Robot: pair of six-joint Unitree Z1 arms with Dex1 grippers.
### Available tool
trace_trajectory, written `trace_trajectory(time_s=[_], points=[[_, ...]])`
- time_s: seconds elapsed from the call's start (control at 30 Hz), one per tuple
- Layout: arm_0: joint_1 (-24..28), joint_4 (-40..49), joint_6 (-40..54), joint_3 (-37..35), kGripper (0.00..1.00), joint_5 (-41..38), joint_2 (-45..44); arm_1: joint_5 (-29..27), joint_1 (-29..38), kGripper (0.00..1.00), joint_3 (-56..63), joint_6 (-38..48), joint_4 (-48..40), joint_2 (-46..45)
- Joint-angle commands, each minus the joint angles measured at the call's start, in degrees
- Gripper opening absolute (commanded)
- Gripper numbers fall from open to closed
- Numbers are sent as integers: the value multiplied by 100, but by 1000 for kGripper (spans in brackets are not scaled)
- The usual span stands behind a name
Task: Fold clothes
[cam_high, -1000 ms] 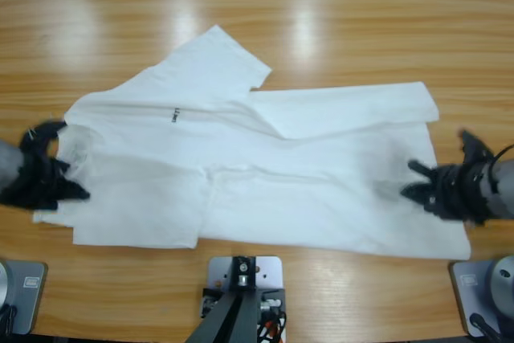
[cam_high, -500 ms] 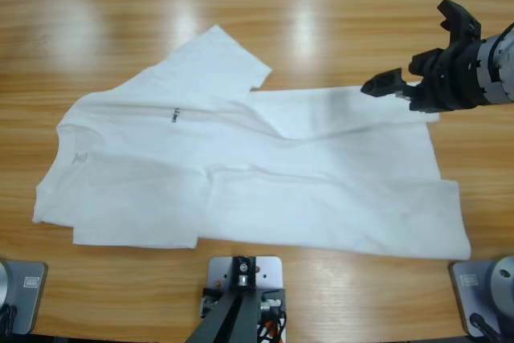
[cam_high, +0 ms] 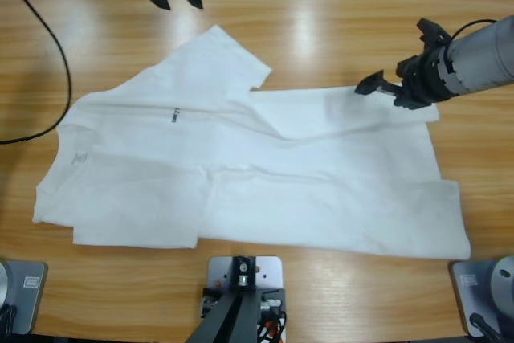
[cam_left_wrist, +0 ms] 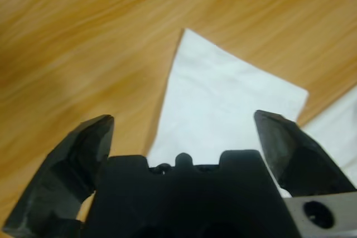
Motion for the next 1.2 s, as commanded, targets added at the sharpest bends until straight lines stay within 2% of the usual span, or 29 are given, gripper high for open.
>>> trace_trajectory(time_s=[0.03,0.17,0.37,0.5,0.93,0.97,1.03,1.1,1.17,1.2], points=[[-46,145,-41,-430,982,-254,921,112,-309,908,-9,-109,-91,379],[-72,352,77,-499,982,-286,941,121,-316,908,-16,-109,-147,529],[-248,937,713,-383,982,224,1000,112,-344,908,1,-109,-211,582],[-313,951,731,-484,909,384,1065,121,-355,908,26,-109,-246,582],[-406,1016,1014,-651,894,565,1167,121,-566,908,45,-109,-255,573],[-413,1050,1093,-651,807,565,1167,121,-583,908,45,-109,-255,573],[-445,1117,1209,-699,457,649,1159,117,-606,908,45,-109,-255,573],[-498,1194,1279,-713,189,767,1159,112,-617,908,42,-109,-255,564],[-550,1263,1311,-713,12,878,1159,112,-619,908,45,-109,-255,568],[-563,1292,1306,-708,0,920,1159,112,-626,908,45,-109,-256,573]])
